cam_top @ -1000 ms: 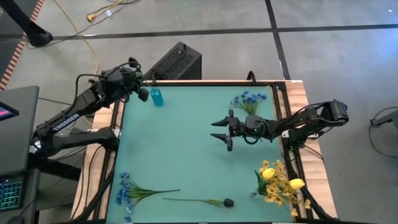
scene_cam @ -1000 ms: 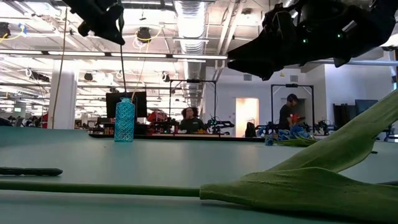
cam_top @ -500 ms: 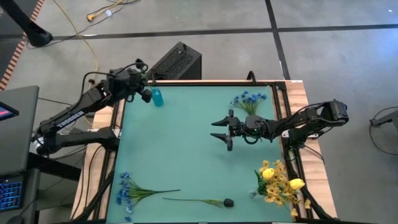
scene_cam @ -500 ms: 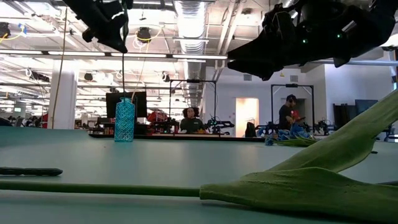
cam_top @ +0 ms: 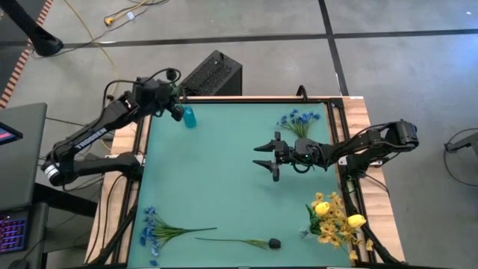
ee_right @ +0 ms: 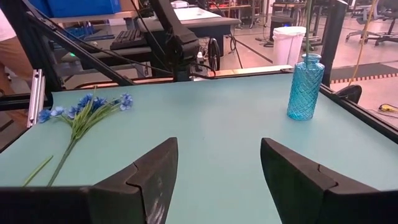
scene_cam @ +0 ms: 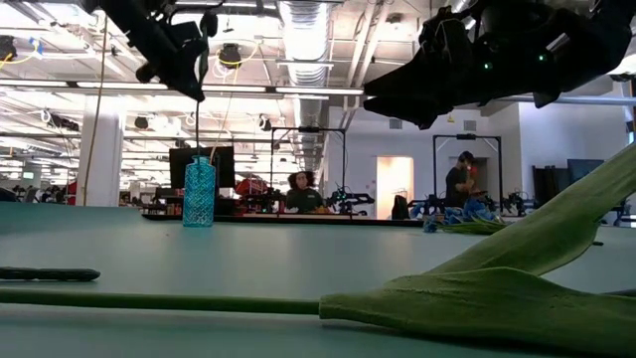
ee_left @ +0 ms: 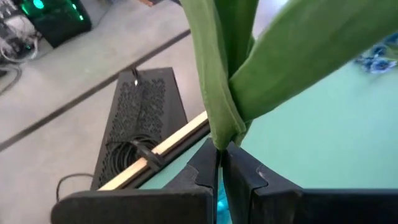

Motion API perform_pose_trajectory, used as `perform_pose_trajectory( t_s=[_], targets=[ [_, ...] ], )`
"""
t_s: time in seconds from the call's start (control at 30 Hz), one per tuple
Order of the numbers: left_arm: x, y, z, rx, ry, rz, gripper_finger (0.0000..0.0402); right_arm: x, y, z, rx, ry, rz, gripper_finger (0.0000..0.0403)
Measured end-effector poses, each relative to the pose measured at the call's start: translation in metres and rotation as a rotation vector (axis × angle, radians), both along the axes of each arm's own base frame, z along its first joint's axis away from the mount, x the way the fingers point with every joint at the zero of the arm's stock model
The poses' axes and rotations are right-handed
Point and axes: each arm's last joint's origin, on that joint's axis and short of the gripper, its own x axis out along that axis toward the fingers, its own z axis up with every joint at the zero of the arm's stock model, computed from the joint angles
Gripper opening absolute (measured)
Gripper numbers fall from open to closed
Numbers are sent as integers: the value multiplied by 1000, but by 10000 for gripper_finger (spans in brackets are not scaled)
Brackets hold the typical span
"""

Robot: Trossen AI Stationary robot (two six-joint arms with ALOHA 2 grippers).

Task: Sort flowers into vase by color
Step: Put the top black tulip into the blue vase, then put the black tulip into the blue vase

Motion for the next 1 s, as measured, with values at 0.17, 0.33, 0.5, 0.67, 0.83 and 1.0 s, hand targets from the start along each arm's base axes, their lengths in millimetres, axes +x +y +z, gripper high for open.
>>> perform_pose_trajectory(
  t_s=[0.17,0.33,0.5,0.67,0.83,1.0],
  targets=[
    [-1,10,-7,-38,25,21,0,0,1,0,0,1,3,255],
    [3,16,-13,-80,24,-15,0,0,2,-1,0,8,8,255],
    [7,19,-17,-107,21,-44,8,0,2,-2,-1,18,8,255],
    [8,18,-19,-127,23,-93,58,0,2,-2,-2,18,8,255],
    [7,16,-22,-157,59,-96,122,0,2,-2,-2,18,7,255],
    [4,13,-26,-195,100,-101,161,0,2,-2,-2,18,7,255]
  ],
)
